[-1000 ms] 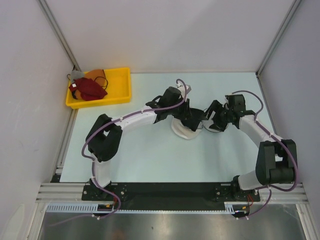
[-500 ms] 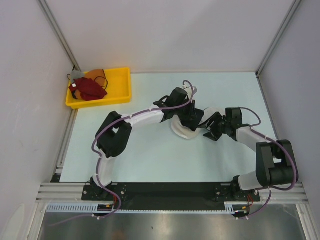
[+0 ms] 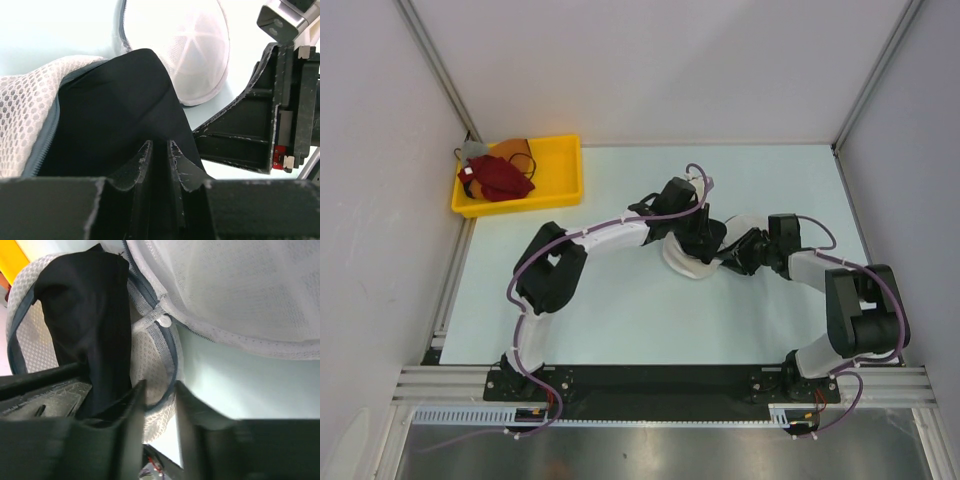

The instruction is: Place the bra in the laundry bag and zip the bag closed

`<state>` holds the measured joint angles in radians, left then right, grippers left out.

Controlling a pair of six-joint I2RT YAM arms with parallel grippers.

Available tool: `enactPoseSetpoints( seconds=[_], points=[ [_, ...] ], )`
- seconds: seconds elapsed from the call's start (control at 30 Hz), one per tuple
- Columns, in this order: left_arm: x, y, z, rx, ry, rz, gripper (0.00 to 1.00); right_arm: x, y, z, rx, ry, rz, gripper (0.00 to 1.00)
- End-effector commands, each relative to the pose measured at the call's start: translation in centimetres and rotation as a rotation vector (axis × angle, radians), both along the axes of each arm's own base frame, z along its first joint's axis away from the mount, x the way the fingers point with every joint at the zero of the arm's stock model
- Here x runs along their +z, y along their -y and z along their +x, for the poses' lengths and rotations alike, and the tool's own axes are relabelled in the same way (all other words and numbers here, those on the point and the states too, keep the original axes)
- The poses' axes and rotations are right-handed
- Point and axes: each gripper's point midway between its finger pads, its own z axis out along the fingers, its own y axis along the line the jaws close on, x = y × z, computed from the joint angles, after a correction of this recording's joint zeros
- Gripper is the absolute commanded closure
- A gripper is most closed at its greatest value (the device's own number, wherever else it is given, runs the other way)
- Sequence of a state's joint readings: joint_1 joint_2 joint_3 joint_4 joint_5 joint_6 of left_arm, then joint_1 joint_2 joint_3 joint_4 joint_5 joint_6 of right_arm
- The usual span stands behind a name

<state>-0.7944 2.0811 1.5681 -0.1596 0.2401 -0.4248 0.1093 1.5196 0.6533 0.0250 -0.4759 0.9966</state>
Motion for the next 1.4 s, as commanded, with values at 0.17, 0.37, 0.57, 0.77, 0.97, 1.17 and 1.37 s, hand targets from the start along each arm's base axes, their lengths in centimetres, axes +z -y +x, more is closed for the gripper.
enactPoseSetpoints(
  seconds=[0.17, 0.37, 0.57, 0.77, 0.97, 1.17, 1.37],
  points=[
    [-4.0, -1.9, 0.0, 0.059, -0.019, 0.098, 0.82, 4.4, -0.7, 0.2, 0.041, 0.135, 0.029, 1.0],
    [-8.1, -3.6, -1.0, 0.093, -0.071, 0.159, 0.85, 8.6, -0.1, -0.8, 0.056, 0.269, -0.064, 1.0],
    [-8.1, -4.7, -1.4, 0.106, -0.065, 0.167, 0.85, 11.3, 0.3, -1.8, 0.129, 0.332, -0.2, 1.0],
    [-3.6, -4.5, -1.9, 0.074, -0.02, 0.101, 0.73, 8.7, -0.4, -3.4, 0.194, 0.291, -0.243, 1.0],
    [3.6, -4.4, -2.0, 0.039, 0.078, 0.026, 0.51, 8.0, -1.2, -4.2, 0.266, 0.291, -0.256, 0.98],
    [4.9, -3.1, -1.9, 0.016, 0.065, -0.017, 0.54, 7.9, -1.9, -3.8, 0.254, 0.306, -0.192, 0.68],
    [0.9, -0.2, -0.8, -0.013, -0.025, -0.033, 0.57, 7.7, -0.3, -2.8, 0.096, 0.253, -0.085, 0.22]
  ],
)
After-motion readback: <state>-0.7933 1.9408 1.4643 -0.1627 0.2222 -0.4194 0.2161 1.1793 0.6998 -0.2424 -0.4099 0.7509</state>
